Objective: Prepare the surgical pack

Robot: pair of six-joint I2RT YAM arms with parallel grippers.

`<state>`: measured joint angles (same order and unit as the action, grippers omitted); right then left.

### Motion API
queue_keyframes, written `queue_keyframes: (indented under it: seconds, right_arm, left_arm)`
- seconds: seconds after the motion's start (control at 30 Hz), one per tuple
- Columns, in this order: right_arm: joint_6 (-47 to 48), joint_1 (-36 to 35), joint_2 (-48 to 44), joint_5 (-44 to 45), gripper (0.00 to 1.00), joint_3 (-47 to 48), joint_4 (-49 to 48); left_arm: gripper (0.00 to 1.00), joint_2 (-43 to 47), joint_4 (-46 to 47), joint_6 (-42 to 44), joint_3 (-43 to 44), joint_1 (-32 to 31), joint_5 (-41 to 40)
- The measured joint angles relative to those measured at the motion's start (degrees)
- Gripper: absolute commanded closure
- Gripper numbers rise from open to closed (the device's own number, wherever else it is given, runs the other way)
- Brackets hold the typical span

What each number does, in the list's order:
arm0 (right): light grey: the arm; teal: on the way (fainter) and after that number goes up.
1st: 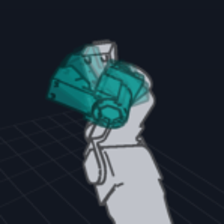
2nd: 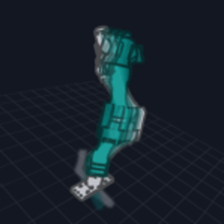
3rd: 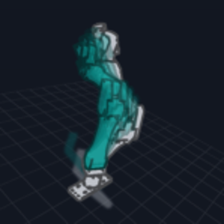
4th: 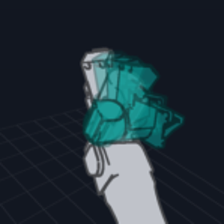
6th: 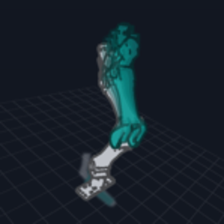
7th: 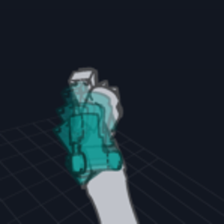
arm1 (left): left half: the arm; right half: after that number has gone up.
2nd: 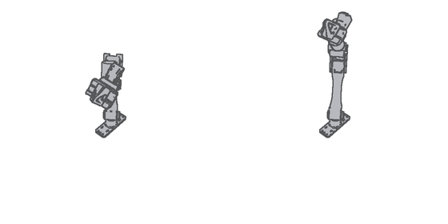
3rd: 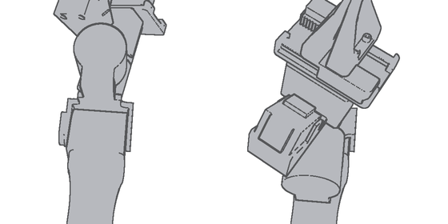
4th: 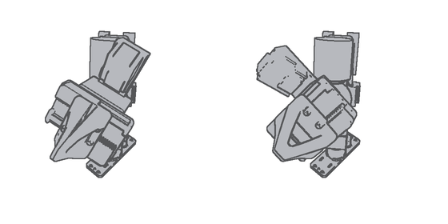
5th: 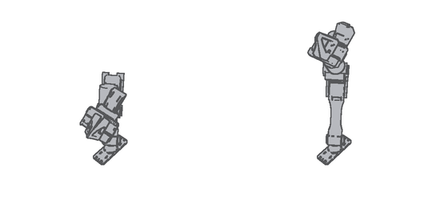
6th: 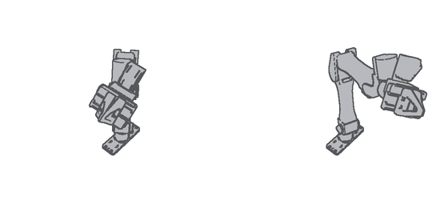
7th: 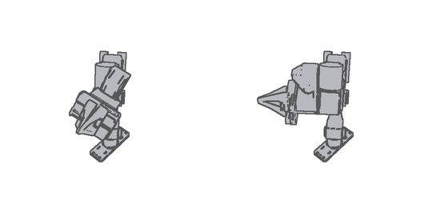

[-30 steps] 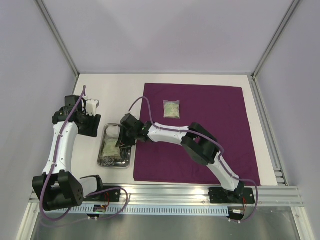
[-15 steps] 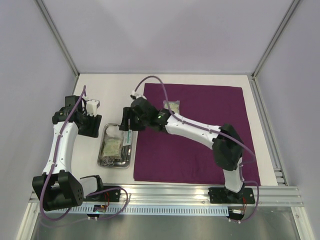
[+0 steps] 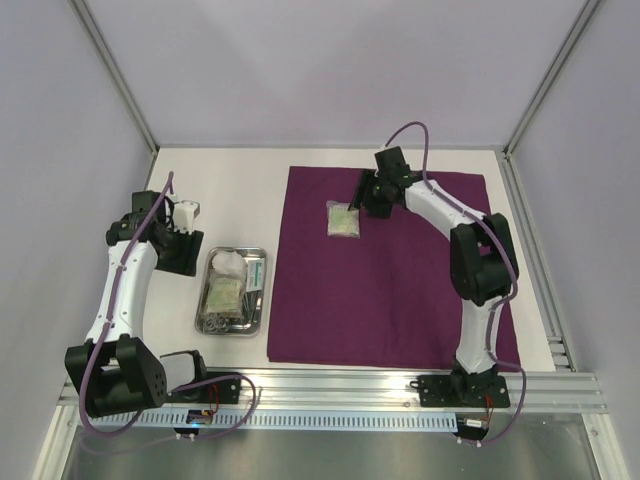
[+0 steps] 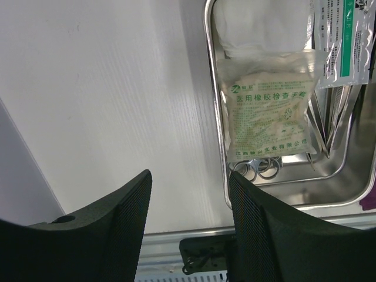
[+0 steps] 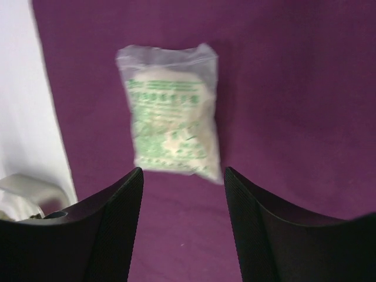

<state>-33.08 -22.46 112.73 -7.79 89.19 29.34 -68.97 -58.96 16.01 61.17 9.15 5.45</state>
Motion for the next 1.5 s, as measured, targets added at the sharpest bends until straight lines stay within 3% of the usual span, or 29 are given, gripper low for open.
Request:
queue_keyframes:
  seconds: [0.27, 0.4, 0.5, 0.6, 0.67, 0.93, 1.13, 1.3, 1.5]
  right_arm:
    - [3.15, 3.41, 10.45, -6.6, 0.44, 1.97, 0.07]
    - [3.1, 3.52, 11.41, -9.77, 0.52, 2.36, -2.62]
    - [2.75, 3.52, 12.7, -11.98, 0.67, 2.38, -4.63]
    - [2.38, 3.52, 13.44, -13.81, 0.92, 2.38, -6.54]
    - [1.84, 3.52, 13.73, -14.97, 0.99, 2.36, -7.19]
    - [-1.11, 3.3, 11.56, -16.06, 1.0, -0.79, -9.38]
    - [-7.08, -0.52, -2.19, -12.2, 0.99, -12.28, -11.45]
    - [-14.58, -13.29, -12.22, -7.34, 1.0, -18.56, -16.98]
    - [-22.32, -30.01, -8.68, -5.92, 1.0, -18.1, -24.22]
  left_arm:
    - [0.36, -1.9, 0.04, -0.04, -0.44, 0.0, -2.12]
    - [0.36, -2.82, 0.07, -0.17, -0.5, 0.0, -3.34]
    - [0.36, -3.32, 0.07, -0.2, -0.5, 0.0, -3.96]
    - [0.36, -3.54, 0.09, -0.2, -0.5, 0.0, -4.31]
    - [0.36, -3.56, 0.11, -0.2, -0.5, 0.0, -4.42]
    - [0.36, -4.0, 1.09, -0.2, -0.79, 0.0, -4.5]
    - [0.36, -5.18, 2.38, -0.22, -2.54, 0.0, -4.63]
    - [0.36, -5.07, 2.93, -0.22, -2.78, 0.0, -5.84]
    - [0.36, -3.89, 3.37, -0.2, -3.04, 0.0, -6.01]
